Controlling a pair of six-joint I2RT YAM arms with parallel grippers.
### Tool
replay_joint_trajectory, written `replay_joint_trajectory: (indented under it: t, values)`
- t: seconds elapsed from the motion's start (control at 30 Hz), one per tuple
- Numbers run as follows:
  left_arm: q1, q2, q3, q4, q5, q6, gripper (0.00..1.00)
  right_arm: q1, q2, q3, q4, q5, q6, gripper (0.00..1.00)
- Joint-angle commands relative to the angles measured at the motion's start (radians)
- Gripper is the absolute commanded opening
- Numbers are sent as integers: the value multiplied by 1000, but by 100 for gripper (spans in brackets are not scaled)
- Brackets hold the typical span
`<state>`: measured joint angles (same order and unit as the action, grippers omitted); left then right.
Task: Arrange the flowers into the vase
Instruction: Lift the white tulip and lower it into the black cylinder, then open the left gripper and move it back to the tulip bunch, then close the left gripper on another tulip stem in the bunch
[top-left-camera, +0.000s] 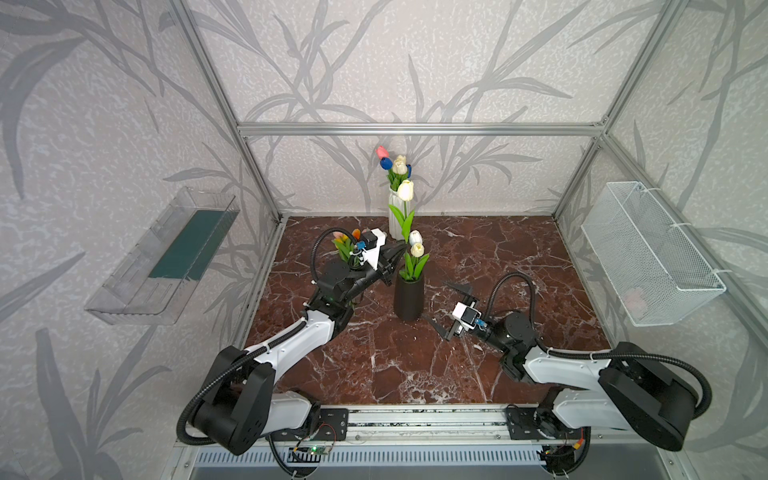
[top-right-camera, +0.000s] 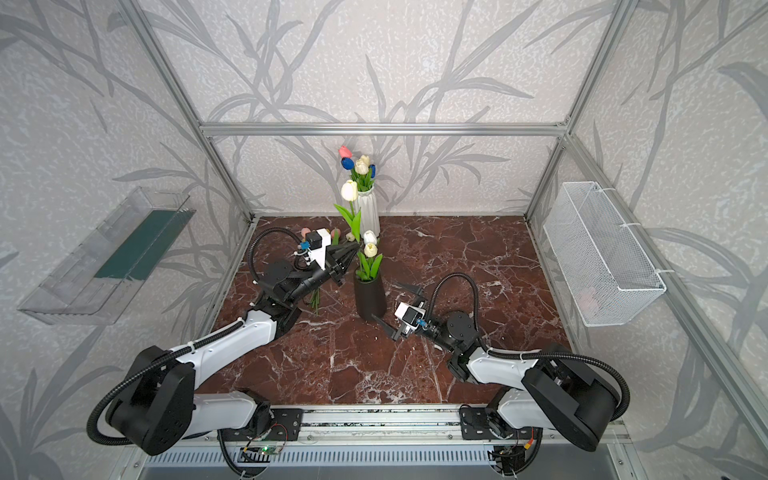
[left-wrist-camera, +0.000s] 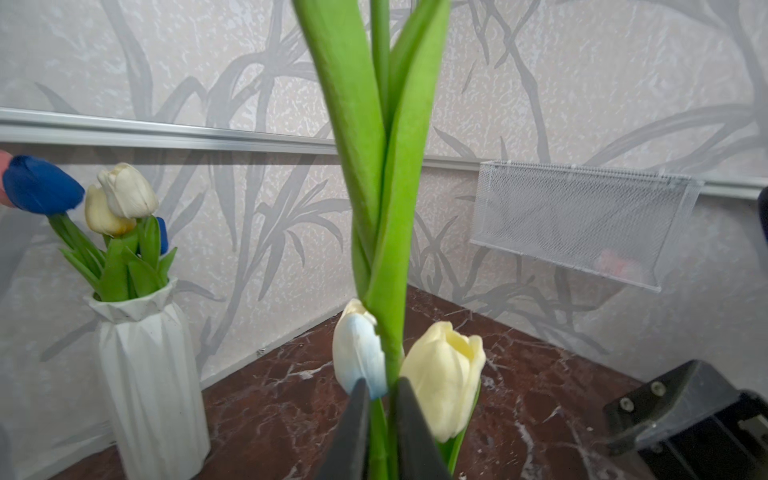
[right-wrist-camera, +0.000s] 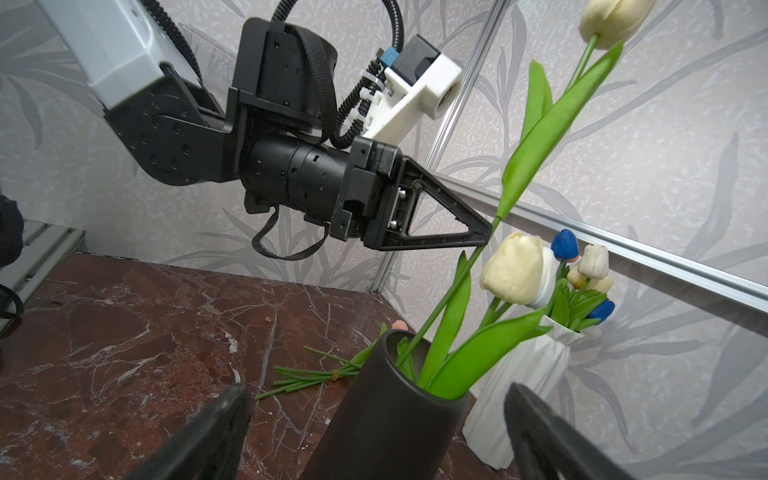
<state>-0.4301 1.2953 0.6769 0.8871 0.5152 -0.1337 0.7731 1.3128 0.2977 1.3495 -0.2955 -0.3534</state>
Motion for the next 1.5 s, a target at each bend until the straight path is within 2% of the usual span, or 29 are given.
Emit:
replay_joint_trajectory:
  t: [0.0, 0.23, 0.43, 0.57, 0.67, 0.77, 0.93, 1.17, 1.3, 1.47]
  values:
    - [-2, -49, -4, -56, -22, 48, 25, 8, 8, -3, 57, 8, -7, 96]
    - [-1, -116, 49, -255, -58, 134, 26, 8, 11, -3, 56, 11, -13, 96]
    - [37, -146, 78, -332, -112, 146, 28, 8, 11, -5, 57, 11, -14, 96]
    - [90, -162, 98, -378, -253, 84, 30, 7, 2, -5, 53, 12, -13, 96]
    - [165, -149, 116, -426, -317, -8, 33, 8, 3, -6, 55, 12, -11, 96]
    - [255, -65, 224, -675, -515, -160, 34, 8, 3, -6, 57, 11, -9, 96]
    - [296, 198, 458, -1132, -631, -130, 36, 9, 2, -6, 57, 9, -7, 96]
    - [302, 585, 798, -1596, -562, 27, 36, 9, 2, -4, 57, 7, -6, 96]
    - [305, 709, 903, -1687, -553, 98, 37, 9, 2, -6, 54, 10, -7, 96]
    - [306, 774, 931, -1680, -529, 136, 37, 11, 2, -6, 56, 9, -9, 96]
